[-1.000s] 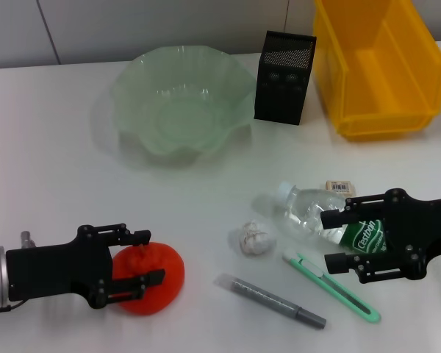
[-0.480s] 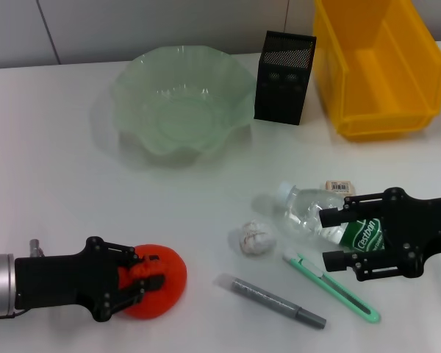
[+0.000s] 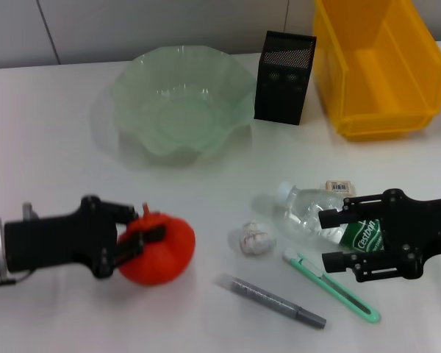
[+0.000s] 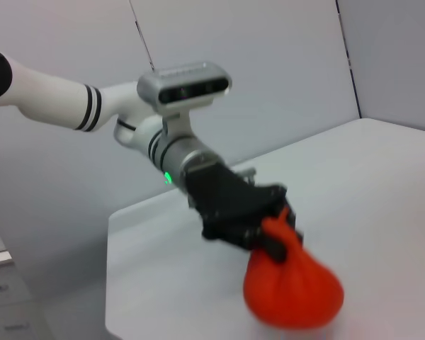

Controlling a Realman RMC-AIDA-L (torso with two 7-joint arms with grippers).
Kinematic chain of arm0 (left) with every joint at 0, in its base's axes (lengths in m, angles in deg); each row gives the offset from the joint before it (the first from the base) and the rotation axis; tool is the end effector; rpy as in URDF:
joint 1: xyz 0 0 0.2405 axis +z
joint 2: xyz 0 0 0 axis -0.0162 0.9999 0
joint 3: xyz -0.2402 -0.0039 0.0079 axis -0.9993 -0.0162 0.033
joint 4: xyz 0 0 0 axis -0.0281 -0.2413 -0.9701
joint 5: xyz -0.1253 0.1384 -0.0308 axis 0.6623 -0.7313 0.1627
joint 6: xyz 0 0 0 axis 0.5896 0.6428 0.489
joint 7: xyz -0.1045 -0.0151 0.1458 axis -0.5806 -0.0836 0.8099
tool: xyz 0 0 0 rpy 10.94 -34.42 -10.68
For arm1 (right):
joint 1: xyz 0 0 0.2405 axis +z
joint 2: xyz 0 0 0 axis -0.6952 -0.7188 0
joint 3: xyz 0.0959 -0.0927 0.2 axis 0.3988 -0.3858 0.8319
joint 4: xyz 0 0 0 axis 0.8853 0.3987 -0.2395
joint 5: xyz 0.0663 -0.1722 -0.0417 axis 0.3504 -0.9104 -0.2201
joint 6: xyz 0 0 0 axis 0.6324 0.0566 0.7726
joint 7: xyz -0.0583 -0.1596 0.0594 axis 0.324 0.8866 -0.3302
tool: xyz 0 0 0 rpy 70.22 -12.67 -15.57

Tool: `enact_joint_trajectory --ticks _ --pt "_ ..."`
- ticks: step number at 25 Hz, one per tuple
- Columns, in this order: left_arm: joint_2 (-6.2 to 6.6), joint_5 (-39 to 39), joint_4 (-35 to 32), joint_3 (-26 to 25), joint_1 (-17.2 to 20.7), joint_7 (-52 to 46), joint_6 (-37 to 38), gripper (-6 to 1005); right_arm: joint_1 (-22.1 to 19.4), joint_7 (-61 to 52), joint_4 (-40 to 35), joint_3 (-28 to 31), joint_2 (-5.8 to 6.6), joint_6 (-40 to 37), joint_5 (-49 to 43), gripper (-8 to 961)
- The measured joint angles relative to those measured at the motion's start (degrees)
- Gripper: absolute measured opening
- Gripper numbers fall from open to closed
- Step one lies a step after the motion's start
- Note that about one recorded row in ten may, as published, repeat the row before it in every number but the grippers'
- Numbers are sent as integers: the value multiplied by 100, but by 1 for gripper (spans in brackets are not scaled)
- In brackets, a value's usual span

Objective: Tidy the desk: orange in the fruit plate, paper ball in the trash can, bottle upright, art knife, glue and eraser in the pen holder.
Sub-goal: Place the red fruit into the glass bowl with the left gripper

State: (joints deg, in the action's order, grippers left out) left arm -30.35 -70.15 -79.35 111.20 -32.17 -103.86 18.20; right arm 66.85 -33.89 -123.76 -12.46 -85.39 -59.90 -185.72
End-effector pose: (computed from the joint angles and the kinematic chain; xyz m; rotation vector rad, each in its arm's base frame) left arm -0.2209 0.2852 -0.0392 -2.8710 -0.3564 -0.7851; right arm 0.2269 0.2513 0.0083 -2.9548 0.5561 0.7174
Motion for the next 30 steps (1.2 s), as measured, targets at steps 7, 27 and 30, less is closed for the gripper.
enact_joint_trajectory --ticks 7,27,30 --pt "-15 441 -228 18 -419 -579 -5 118 5 42 110 42 0 -1 4 670" --pt "-71 1988 1199 29 -1785 -614 -3493 64 218 136 396 -3 1 58 4 670" --pt "-72 2234 1489 28 -1967 -363 -3936 63 263 141 422 -4 0 63 4 670"
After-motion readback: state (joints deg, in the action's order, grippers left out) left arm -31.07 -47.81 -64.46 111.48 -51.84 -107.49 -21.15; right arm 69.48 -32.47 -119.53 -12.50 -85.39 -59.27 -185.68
